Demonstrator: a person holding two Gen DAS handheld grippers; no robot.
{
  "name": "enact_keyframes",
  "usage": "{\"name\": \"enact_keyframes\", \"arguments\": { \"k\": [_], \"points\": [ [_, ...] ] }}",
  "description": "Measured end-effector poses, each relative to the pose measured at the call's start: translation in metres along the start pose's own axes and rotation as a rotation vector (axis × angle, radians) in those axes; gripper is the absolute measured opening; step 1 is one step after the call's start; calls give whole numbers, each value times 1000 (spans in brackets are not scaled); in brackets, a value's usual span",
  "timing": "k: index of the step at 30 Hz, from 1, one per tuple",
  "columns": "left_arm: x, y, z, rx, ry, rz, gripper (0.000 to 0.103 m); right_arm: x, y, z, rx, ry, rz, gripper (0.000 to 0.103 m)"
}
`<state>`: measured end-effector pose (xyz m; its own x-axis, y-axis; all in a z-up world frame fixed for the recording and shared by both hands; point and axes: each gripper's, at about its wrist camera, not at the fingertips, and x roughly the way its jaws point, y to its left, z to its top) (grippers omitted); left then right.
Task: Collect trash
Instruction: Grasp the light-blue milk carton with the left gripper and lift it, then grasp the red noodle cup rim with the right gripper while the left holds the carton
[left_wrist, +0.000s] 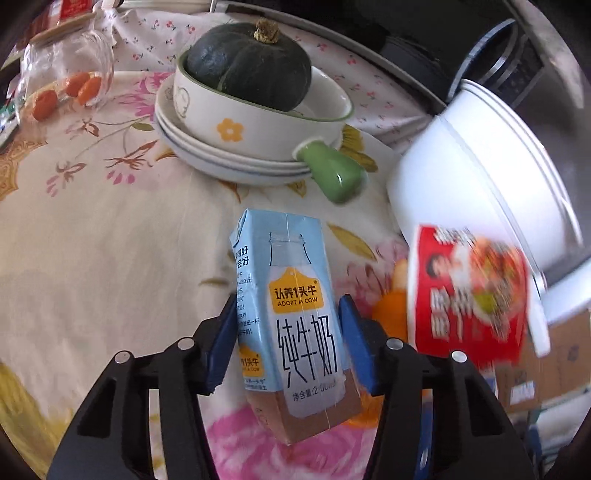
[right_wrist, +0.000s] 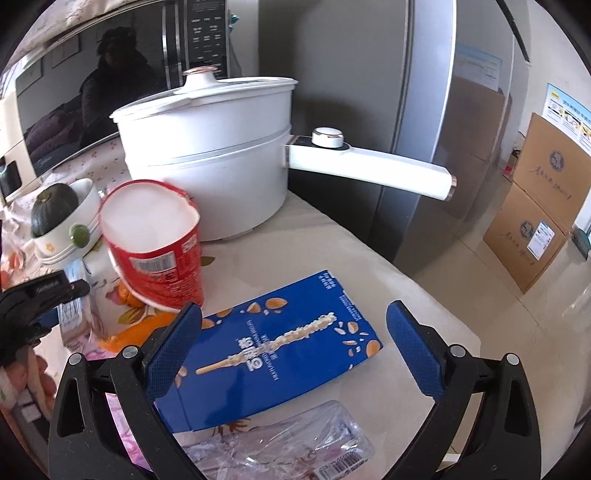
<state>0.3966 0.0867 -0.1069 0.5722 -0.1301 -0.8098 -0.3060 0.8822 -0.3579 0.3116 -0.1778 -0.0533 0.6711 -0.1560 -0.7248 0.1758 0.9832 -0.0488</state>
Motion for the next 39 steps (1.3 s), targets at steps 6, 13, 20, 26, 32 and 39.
{"name": "enact_keyframes", "arguments": {
  "k": [6, 13, 20, 26, 32, 39],
  "points": [
    [-64, 11, -25, 64, 6, -78, 54, -13, 25, 6, -93, -61, 5, 96],
    [-144, 42, -41, 35, -54, -227, 54, -16, 78, 32, -205, -155, -2, 94],
    [-154, 58, -31, 18, -50, -274, 54, 20, 128, 42, -415, -127, -28, 71],
    [-160, 68, -24, -2, -65, -288, 54, 29, 137, 35, -415, -98, 16, 31],
    [-158, 62, -26, 28, -73, -274, 54, 3, 128, 35, -356, -136, 84, 3],
    [-152, 56, -29, 32, -63, -274, 54, -15, 118, 24, -319, -153, 117, 2]
  ]
}}
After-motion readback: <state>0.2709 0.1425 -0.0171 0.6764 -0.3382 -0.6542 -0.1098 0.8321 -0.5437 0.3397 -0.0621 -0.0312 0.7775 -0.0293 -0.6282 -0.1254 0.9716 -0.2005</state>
